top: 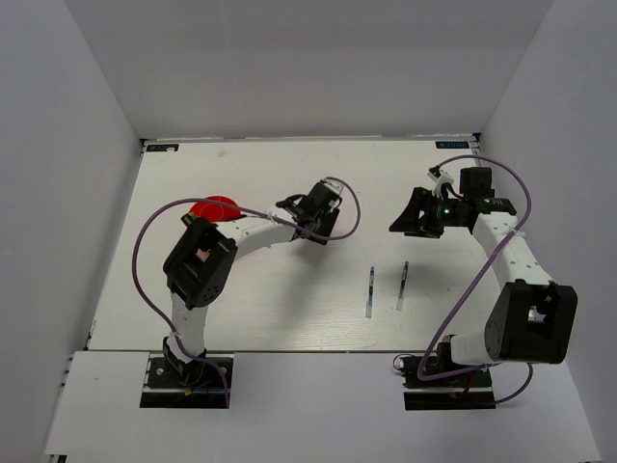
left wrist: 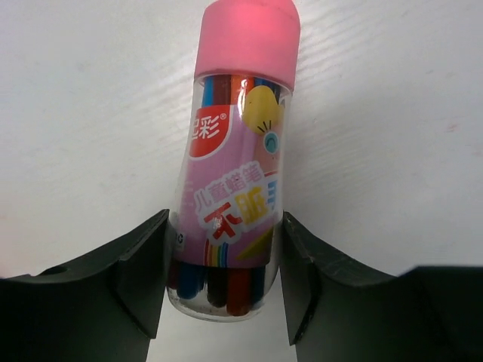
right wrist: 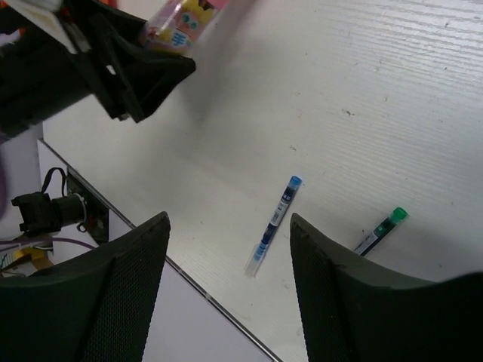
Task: Sort the stationery into containers
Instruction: Grab a piece of stationery with the left arm, then pass the stationery from the left arm to the right
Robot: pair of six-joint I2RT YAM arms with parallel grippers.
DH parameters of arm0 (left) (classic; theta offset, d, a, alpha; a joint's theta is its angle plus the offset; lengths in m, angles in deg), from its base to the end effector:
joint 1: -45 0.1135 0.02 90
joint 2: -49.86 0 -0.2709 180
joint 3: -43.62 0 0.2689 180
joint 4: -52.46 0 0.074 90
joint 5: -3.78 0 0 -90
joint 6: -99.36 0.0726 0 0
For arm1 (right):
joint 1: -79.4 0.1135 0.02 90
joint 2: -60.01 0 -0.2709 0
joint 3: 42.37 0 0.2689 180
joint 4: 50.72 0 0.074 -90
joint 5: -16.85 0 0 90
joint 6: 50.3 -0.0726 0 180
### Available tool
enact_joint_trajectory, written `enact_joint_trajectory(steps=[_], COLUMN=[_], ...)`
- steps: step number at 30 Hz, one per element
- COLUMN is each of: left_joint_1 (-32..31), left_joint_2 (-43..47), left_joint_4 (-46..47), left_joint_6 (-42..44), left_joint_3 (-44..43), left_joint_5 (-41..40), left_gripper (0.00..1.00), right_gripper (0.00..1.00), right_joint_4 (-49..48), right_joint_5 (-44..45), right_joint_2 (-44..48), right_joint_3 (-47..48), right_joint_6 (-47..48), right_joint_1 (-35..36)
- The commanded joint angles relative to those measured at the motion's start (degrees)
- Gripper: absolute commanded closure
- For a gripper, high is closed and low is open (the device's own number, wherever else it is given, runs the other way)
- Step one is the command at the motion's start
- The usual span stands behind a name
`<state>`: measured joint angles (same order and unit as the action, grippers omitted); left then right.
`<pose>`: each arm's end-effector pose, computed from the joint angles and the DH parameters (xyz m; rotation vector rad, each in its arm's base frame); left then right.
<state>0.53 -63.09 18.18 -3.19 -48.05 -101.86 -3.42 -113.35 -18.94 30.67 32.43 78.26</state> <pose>0.3403 -0.3066 0.1467 0.5822 2.4207 -0.0678 0.3139 0.0406 0.2480 -0.1149 2.4060 0.9163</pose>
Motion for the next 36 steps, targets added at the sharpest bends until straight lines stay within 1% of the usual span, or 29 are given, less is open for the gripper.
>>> enact_joint_trajectory(steps=[1, 2, 3, 4, 5, 7, 8, 10, 11, 12, 16, 19, 21, 22, 23, 27, 28, 29, 30, 31, 33, 34, 35, 36], left_joint_1=[0.17, 0.95, 1.22, 1.40, 2.45, 3.24, 4.47, 6.32, 6.76, 8.68, 11.42, 12.65, 13.35, 13.53, 13.62, 14.76, 15.72, 16.25, 17.04, 17.74, 18.71, 19.59, 20.29, 20.65], left_joint_2=[9.66, 10.46, 11.34, 11.61, 12.83, 14.24, 15.03, 15.38, 16.26, 17.57, 21.88, 21.45, 20.58, 20.40, 20.05, 18.73, 18.20, 17.50, 17.24, 17.15, 17.23, 17.58, 17.67, 17.67], left_joint_4=[-12.92, -18.81, -24.61, -27.45, -33.83, -38.01, -43.86, -47.68, -49.96, -51.29, -53.22, -57.18, -59.80, -60.26, -60.44, -63.95, -65.96, -68.41, -69.57, -71.41, -72.12, -72.91, -73.35, -73.62], left_joint_6=[5.78, 6.31, 7.19, 9.46, 10.26, 12.11, 12.12, 11.94, 11.07, 10.71, 8.25, 7.11, 7.98, 8.94, 9.91, 12.12, 12.12, 13.94, 14.05, 13.70, 13.00, 10.30, 9.58, 8.79], left_joint_3=[-11.81, -18.27, -20.25, -22.27, -26.29, -28.43, -31.58, -34.49, -34.68, -34.16, -29.68, -29.59, -29.85, -29.85, -30.02, -31.25, -33.43, -34.32, -35.20, -35.47, -34.43, -32.85, -32.32, -31.79], left_joint_5=[-0.27, -0.53, -1.58, -3.15, -4.13, -10.34, -12.81, -15.90, -16.96, -18.36, -22.23, -27.49, -28.83, -31.18, -31.90, -32.26, -31.83, -29.73, -27.89, -27.43, -25.50, -24.62, -21.83, -21.19], left_gripper=[1.00, 1.00, 1.00, 1.00, 1.00, 1.00, 1.00, 1.00, 1.00, 1.00, 1.00, 1.00, 1.00, 1.00, 1.00, 1.00, 1.00, 1.00, 1.00, 1.00, 1.00, 1.00, 1.00, 1.00], right_gripper=[0.32, 0.32, 0.32, 0.32, 0.33, 0.33, 0.33, 0.33, 0.33, 0.33, 0.33, 0.33, 0.33, 0.33, 0.33, 0.33, 0.33, 0.33, 0.33, 0.33, 0.33, 0.33, 0.33, 0.33], right_joint_4=[-0.40, -0.31, -0.23, -0.22, -0.22, -0.22, -0.40, -0.66, -0.58, -0.66, -0.75, -1.10, -1.19, -1.19, -1.19, -1.54, -1.46, -1.45, -1.37, -1.45, -1.45, -1.54, -1.63, -1.54], right_joint_5=[-2.86, -3.73, -4.00, -4.44, -5.14, -5.50, -5.93, -5.94, -5.94, -5.85, -5.85, -5.93, -5.85, -5.85, -6.11, -6.46, -6.55, -6.55, -6.55, -6.64, -6.73, -6.99, -7.08, -7.34], right_joint_2=[0.21, 0.03, -0.40, -0.41, -0.58, -0.93, -0.93, -1.20, -1.11, -1.20, -1.46, -1.46, -1.46, -1.64, -1.64, -1.99, -1.82, -1.73, -1.81, -1.81, -1.99, -1.99, -2.08, -2.08], right_joint_3=[0.06, 0.07, 0.07, 0.24, 0.24, 0.24, 0.07, -0.02, -0.20, -0.11, -0.28, -0.37, -0.55, -0.64, -0.64, -0.64, -0.81, -0.73, -0.81, -0.81, -0.81, -0.81, -0.81, -0.90], right_joint_6=[1.20, 1.46, 1.47, 1.73, 1.73, 1.64, 1.47, 1.20, 1.03, 1.03, 0.68, 0.50, -0.11, 0.15, -0.20, -0.55, -0.55, -0.64, -0.82, -0.73, -0.73, -0.90, -0.91, -0.91], right_joint_1=[-0.35, -0.43, -0.43, -0.43, -0.43, -0.35, -0.35, -0.43, -0.35, -0.35, -0.52, -0.44, -0.52, -0.52, -0.61, -0.61, -0.61, -0.70, -0.79, -0.87, -1.05, -1.05, -1.22, -1.14])
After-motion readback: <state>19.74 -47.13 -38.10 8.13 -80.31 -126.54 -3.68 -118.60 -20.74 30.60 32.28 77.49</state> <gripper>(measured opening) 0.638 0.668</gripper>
